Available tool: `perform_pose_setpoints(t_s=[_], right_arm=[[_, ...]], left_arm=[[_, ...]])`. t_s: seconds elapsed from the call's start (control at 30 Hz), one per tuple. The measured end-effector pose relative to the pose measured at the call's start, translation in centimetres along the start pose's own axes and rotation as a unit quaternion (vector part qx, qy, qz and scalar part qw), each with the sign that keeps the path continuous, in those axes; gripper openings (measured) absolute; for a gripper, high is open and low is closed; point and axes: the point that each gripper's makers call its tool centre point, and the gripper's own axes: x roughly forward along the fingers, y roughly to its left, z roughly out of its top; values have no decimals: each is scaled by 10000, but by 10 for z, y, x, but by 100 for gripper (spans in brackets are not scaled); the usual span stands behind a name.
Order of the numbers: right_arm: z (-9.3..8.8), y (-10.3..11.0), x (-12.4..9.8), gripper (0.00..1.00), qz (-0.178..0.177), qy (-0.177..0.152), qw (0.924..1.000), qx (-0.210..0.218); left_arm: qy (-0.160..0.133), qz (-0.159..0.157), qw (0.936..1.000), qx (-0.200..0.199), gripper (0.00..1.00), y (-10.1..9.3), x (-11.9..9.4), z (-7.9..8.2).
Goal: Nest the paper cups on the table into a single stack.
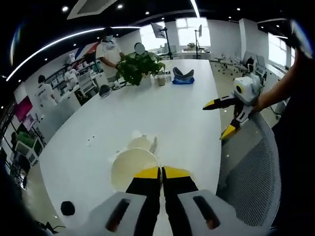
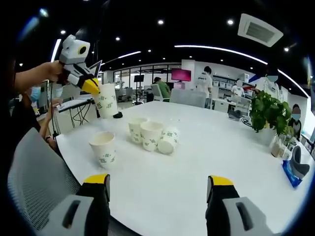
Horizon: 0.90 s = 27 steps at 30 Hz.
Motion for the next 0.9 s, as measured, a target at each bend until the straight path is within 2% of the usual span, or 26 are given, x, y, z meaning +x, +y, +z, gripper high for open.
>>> perform_pose_setpoints(t_s=[0.17, 0.53, 0.63, 0.7, 0.83, 0.9], right_arm=[[-1, 0, 0, 81, -1, 7, 10000, 1], [-2, -1, 0, 81, 4, 24, 10000, -14], [-3, -1, 0, 81, 10, 33, 10000, -18], [-3, -1, 1, 81, 14, 35, 10000, -19], [-4, -2, 1, 81, 18, 49, 10000, -25], [-3, 0, 0, 81, 17, 56, 10000, -27]], left_arm=[[6, -134, 9999, 80, 0, -12, 2, 1], [129, -399, 9990, 127, 0, -31, 11, -8], [224, -453, 9985, 187, 0, -39, 17, -11], [294, -509, 9980, 230, 0, -39, 20, -18], [453, -532, 9969, 363, 0, -43, 26, -22], [617, -561, 9954, 463, 0, -46, 31, -28]])
